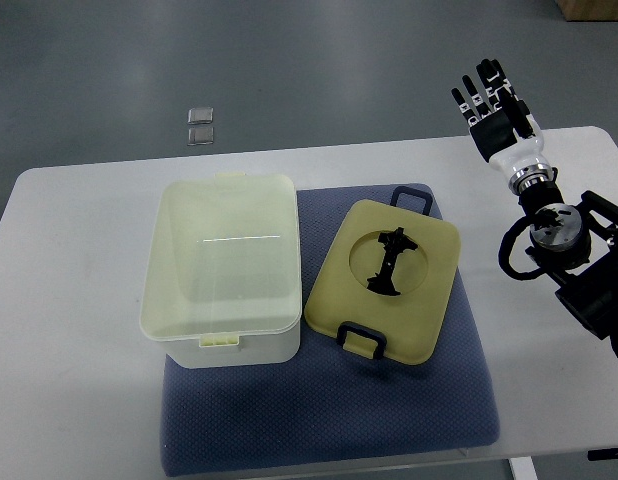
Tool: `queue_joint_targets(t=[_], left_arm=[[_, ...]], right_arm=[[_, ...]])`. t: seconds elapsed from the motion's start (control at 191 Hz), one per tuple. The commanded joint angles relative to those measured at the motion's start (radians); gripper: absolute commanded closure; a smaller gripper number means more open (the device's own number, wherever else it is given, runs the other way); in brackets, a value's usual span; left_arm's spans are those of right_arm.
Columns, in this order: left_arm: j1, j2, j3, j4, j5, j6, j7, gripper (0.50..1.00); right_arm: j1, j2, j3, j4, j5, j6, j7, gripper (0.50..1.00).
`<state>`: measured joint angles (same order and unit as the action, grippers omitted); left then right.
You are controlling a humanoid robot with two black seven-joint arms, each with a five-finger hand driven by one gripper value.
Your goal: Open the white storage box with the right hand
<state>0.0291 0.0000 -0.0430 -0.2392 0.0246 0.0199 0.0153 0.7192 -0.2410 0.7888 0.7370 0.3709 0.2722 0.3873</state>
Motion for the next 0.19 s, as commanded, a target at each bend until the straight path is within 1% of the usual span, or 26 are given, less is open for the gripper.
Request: queue_joint_targets(t=[0.0,0.183], left_arm=[[0.000,0.000,0.002,0.000,0.000,0.000,0.000,0.500],[0.000,0.000,0.002,0.000,0.000,0.000,0.000,0.500]], right_arm=[[-0.012,0.012,0.000,-0.008,-0.004,0.015,0.002,0.570],[-0.014,0.023,0.000,-0.028,-0.004,0.018,0.002,0.570]])
